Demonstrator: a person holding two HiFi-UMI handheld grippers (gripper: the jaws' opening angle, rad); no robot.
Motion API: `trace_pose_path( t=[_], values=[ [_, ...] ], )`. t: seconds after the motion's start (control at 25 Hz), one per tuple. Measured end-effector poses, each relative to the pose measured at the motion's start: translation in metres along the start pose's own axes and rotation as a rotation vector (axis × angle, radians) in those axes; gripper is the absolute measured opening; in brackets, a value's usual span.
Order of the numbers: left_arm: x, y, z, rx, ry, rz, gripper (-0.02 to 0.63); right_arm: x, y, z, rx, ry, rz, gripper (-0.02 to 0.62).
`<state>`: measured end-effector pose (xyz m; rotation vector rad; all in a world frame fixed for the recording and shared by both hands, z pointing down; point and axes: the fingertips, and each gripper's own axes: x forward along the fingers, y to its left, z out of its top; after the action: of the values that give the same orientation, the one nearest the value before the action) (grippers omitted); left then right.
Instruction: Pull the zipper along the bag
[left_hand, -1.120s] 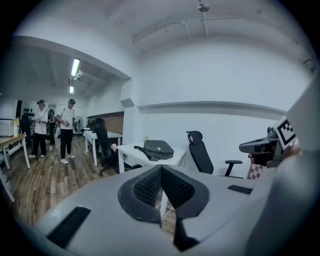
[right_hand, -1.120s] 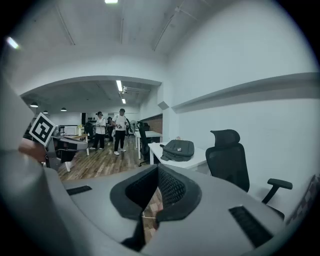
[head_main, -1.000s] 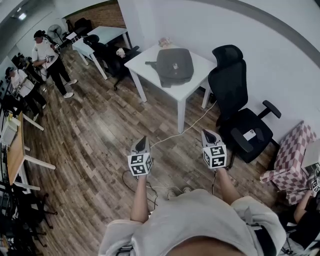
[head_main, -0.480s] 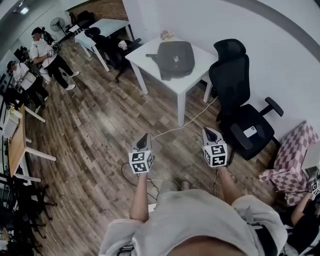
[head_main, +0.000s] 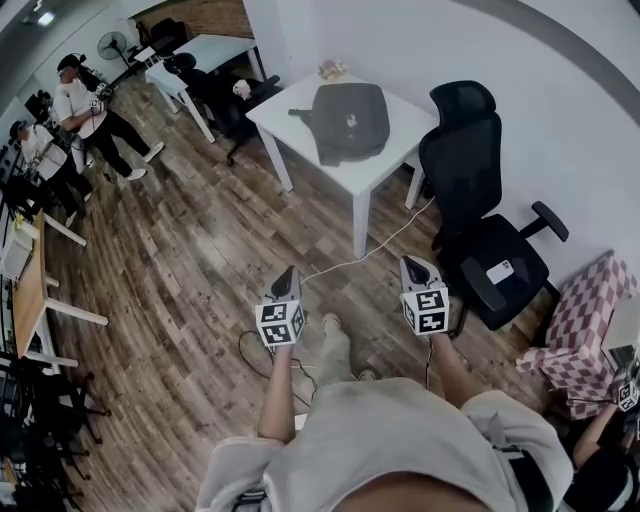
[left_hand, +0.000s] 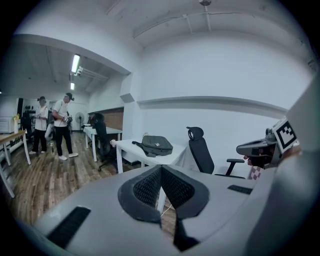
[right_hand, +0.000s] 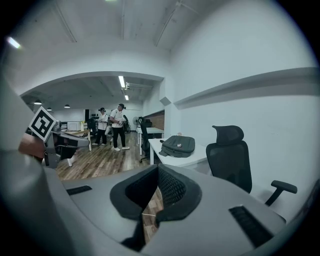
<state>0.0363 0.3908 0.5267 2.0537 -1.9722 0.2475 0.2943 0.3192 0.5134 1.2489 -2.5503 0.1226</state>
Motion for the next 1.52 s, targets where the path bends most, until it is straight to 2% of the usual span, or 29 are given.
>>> trace_pose_path(
  t=[0.24, 0.64, 0.92, 1.24, 1.52],
  values=[
    [0.058, 0.026, 0.017, -0.008, -0.012, -0.016, 0.026, 0.056, -0.015, 0.015, 0.005, -0.004, -0.017, 0.014],
    [0.176, 0.085, 0.075, 0.004, -0.025, -0.086, 0.026, 0.175, -0.038, 0.069, -0.004, -0.003, -0.065, 0.014],
    [0.248, 0.129, 0.106, 0.023, -0.029, -0.138, 0.026, 0.246, -0.046, 0.085, 0.011, 0.014, -0.114, 0.014],
    [0.306, 0.153, 0.108, 0.037, 0.019, -0.202, 0.026, 0.293, -0.044, 0.076, 0.035, 0.070, -0.142, 0.014],
    [0.336, 0.160, 0.107, 0.040, 0.038, -0.220, 0.026, 0.322, -0.050, 0.075, 0.033, 0.088, -0.136, 0.014]
  ],
)
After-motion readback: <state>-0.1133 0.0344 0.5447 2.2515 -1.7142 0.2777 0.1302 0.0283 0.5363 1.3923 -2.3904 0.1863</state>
